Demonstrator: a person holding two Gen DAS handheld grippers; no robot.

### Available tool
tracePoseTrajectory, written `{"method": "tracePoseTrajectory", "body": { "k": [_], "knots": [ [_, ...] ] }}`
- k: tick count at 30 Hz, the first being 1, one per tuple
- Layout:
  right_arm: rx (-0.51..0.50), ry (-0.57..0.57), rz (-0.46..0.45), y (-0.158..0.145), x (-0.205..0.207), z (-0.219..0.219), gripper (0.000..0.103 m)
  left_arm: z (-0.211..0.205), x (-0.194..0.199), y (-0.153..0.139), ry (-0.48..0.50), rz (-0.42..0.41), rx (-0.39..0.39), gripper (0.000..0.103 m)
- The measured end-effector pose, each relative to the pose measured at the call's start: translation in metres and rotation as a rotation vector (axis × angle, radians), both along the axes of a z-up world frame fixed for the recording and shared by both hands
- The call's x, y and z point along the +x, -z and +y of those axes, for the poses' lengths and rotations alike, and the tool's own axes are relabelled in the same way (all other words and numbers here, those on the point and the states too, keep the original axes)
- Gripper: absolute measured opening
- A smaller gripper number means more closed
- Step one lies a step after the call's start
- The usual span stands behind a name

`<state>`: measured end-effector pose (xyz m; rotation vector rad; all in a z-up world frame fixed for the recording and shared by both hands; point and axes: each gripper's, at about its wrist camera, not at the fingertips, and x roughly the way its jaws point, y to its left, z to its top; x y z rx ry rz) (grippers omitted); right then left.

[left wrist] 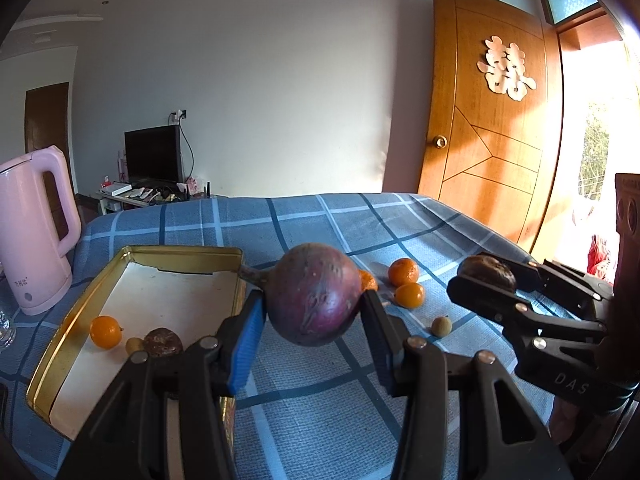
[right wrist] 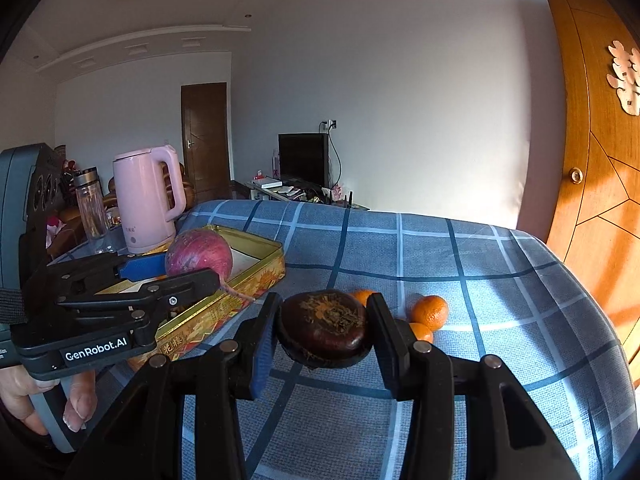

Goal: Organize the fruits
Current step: 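Lift the purple fruit and mangosteen and carry both over the tin tray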

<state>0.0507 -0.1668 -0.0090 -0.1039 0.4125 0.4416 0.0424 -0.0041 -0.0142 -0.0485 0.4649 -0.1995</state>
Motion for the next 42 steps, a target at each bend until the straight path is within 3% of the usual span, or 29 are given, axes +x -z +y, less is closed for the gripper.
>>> {"method": "tracePoseTrajectory", "body": {
  "k": [20, 42],
  "knots": [
    [-0.002, -0.077, -0.097, -0.030, 0.005, 0.028, 0.045, 0.034, -0.004, -0.011, -0.078, -0.042, -0.015, 0.050],
    [-0.011, -0.200, -0.141, -0.039, 0.005, 0.093, 0.046, 0.082, -0.012, -0.006, -0.195, -0.057, -0.016, 0.050]
  ]
}}
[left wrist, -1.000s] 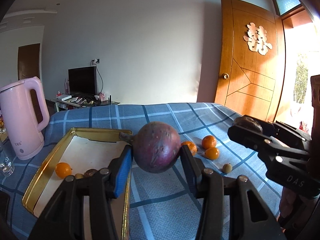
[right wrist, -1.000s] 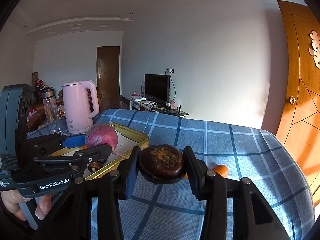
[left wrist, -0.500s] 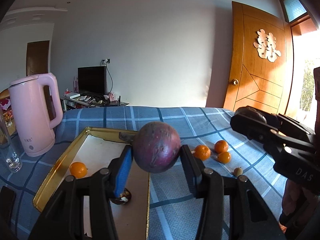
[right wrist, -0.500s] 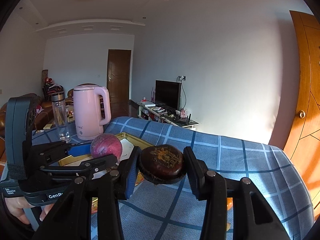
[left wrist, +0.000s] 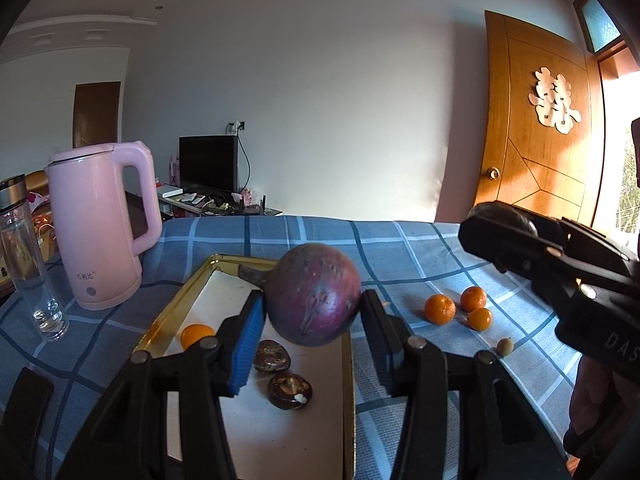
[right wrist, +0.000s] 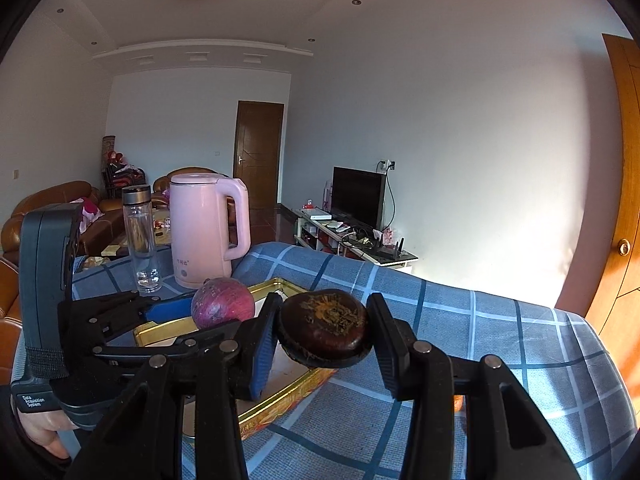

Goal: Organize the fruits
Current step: 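Lift the purple fruit and mangosteen and carry both over the tin tray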

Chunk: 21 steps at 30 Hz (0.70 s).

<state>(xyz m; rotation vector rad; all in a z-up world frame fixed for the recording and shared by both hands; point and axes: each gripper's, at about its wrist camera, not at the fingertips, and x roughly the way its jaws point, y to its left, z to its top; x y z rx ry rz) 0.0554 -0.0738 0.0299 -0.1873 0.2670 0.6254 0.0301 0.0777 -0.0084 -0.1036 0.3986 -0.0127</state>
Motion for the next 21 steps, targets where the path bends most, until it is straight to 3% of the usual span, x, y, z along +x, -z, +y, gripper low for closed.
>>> {"method": "tracePoseTrajectory", "body": {
  "k": [21],
  "knots": [
    [-0.033, -0.087, 0.023, 0.018, 0.015, 0.058, 0.046, 0.045, 0.001, 0.019, -0.110, 0.040, 0.020, 0.050]
  ]
}}
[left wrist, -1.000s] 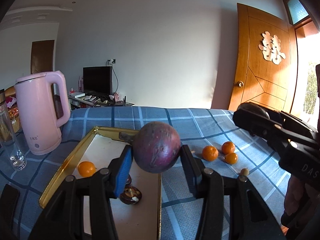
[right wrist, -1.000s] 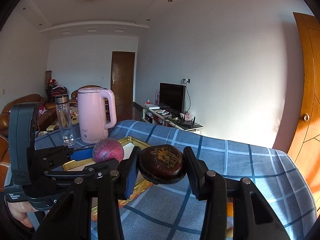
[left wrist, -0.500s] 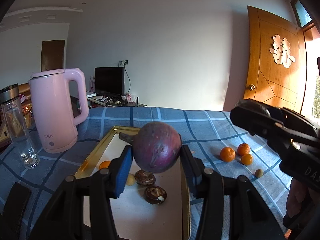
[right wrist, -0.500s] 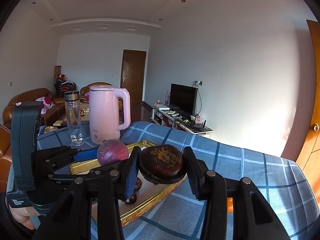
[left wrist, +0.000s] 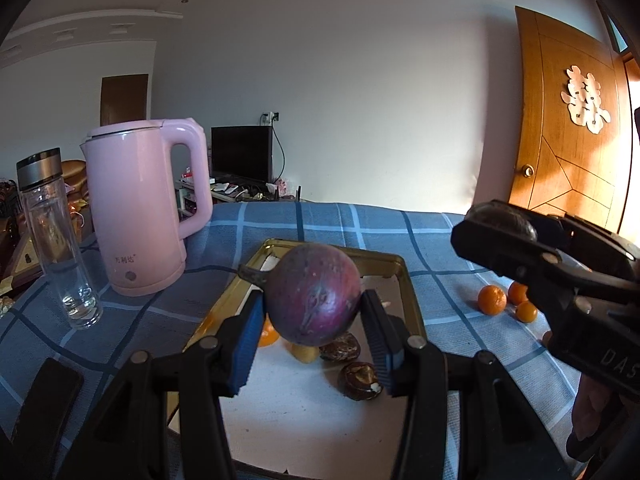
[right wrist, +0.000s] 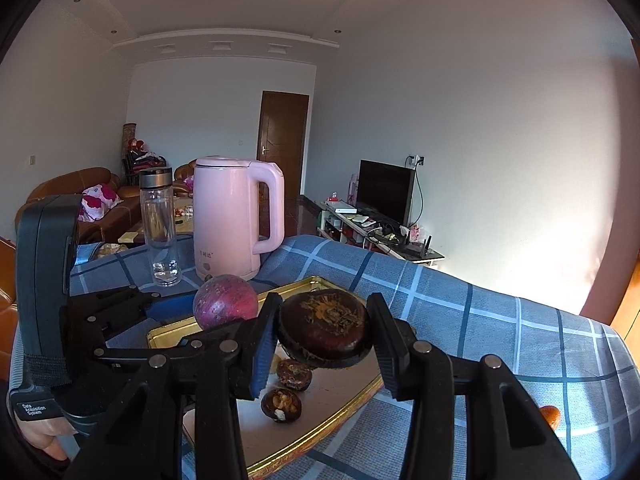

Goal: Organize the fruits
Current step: 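Lift the purple fruit and mangosteen and carry both over the tin tray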

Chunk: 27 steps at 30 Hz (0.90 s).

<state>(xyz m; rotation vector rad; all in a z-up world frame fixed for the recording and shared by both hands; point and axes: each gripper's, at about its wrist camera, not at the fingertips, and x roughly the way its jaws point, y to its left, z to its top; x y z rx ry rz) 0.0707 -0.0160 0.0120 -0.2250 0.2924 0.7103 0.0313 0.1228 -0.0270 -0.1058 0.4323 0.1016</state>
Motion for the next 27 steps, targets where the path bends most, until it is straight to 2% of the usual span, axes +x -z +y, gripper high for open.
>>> {"method": "tracePoseTrajectory", "body": {
  "k": [14, 27],
  "knots": [
    [-0.028, -0.054, 0.052, 0.021, 0.009, 0.038, 0.046, 0.027, 0.009, 0.022, -0.054, 0.069, -0.006, 0.050],
    [-0.042, -0.074, 0.125, 0.045, 0.019, 0.054, 0.046, 0.040, 0.017, 0.039, -0.076, 0.136, 0.002, 0.050]
  ]
}}
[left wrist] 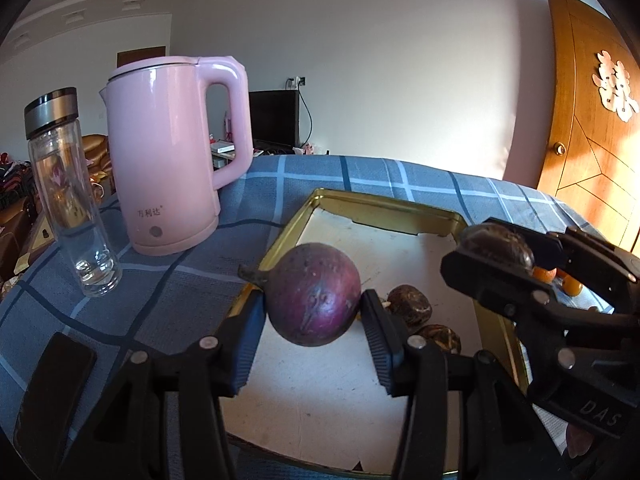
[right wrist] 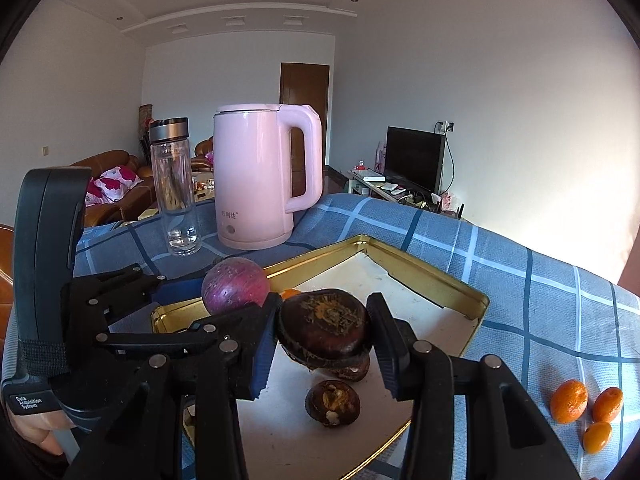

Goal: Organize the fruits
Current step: 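Lift the purple fruit and mangosteen and carry both over the tin tray, then lower the purple fruit into the tray with the left tool while the right tool releases the mangosteen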

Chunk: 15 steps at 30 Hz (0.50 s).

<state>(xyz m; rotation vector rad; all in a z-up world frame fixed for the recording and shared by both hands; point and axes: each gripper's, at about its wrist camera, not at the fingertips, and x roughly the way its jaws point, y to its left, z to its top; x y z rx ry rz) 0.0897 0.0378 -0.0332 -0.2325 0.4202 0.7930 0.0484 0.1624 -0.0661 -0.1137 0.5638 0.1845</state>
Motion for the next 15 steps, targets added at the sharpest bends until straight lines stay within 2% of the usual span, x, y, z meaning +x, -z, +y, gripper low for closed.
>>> {"method": "tracePoseTrajectory", "body": {
  "k": [15],
  "knots": [
    [-0.058, -0.007, 0.071, 0.030, 0.008, 0.011, 0.046, 0.010, 0.008, 0.010, 0.003, 0.073, 0.007, 0.050]
  ]
}}
